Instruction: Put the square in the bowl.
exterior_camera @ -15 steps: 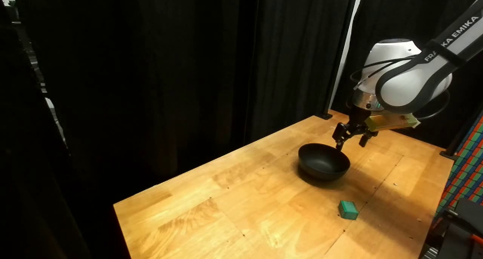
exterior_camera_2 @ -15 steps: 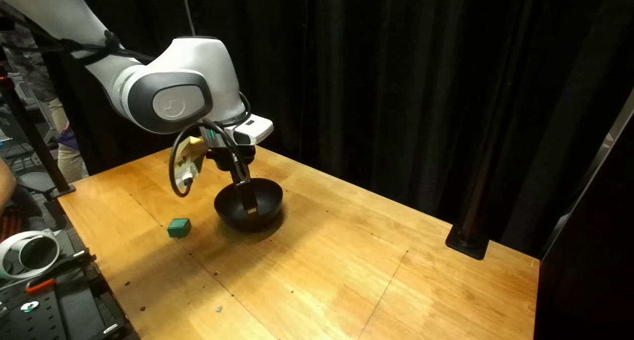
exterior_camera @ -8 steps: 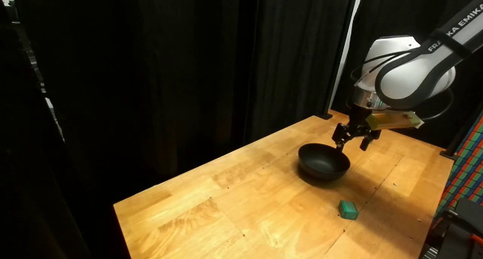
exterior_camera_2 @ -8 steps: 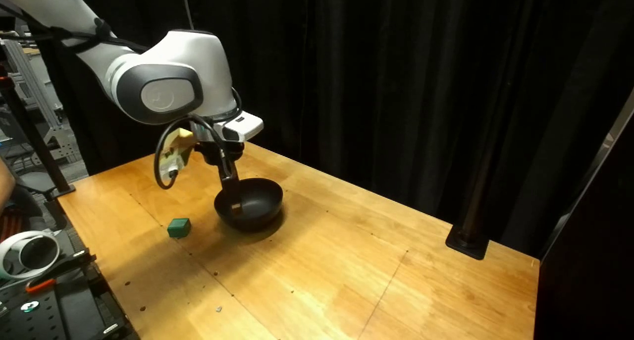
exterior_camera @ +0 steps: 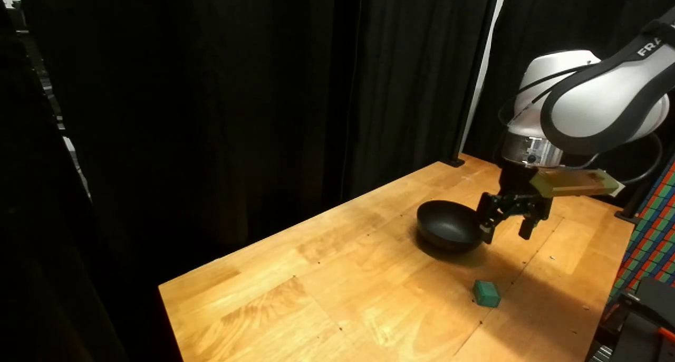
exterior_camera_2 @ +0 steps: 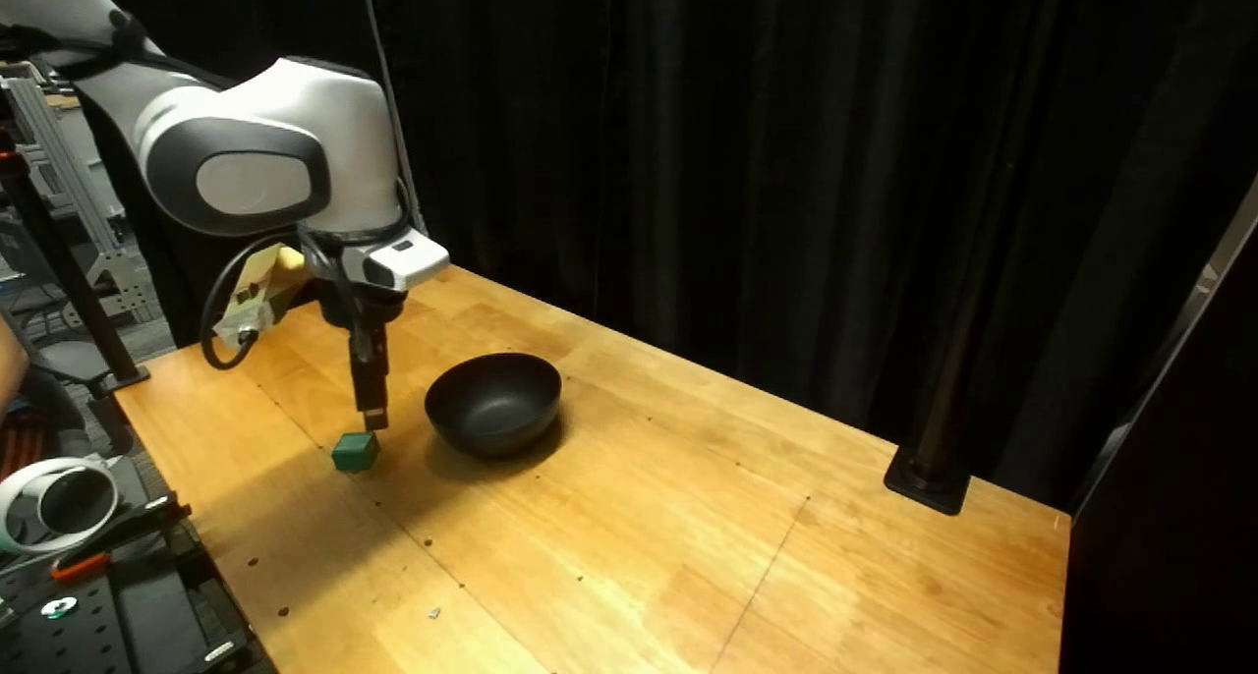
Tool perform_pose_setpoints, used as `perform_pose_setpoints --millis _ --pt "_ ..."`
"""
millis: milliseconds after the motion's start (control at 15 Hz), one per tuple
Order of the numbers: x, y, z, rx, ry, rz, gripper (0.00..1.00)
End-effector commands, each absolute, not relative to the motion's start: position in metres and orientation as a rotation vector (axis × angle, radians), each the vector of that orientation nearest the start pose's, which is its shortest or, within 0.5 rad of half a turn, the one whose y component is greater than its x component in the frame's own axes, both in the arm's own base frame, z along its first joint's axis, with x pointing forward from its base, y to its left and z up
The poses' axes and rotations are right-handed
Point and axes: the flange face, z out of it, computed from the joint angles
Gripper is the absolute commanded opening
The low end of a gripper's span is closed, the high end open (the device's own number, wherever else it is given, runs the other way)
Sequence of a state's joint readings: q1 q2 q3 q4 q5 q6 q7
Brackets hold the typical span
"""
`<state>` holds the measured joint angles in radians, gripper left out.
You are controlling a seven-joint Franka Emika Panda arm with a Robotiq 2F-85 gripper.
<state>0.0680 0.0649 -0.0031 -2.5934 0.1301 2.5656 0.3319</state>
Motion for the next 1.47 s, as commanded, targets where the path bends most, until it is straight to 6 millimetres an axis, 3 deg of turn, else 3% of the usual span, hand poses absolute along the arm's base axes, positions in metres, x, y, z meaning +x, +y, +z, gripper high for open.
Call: perform_pose_setpoints --millis 0,333,600,1000,1067,1133,1400 --pt "0.402 0.048 0.214 -3.011 0.551 0.143 1.0" --pt "0.382 0.076 0.194 -2.993 0.546 -0.019 1.0" --pt "0.382 0.092 0.176 -2.995 0.513 -0.091 1.0" --pt "0.378 0.091 0.146 -3.018 0.503 -0.167 1.0" --pt "0.377 0.088 0.142 -3.024 0.507 -0.169 0.91" --pt "0.377 0.087 0.139 -3.026 0.51 -0.167 0.73" --pt "0.376 0.086 0.134 -3.027 0.528 -0.16 0.42"
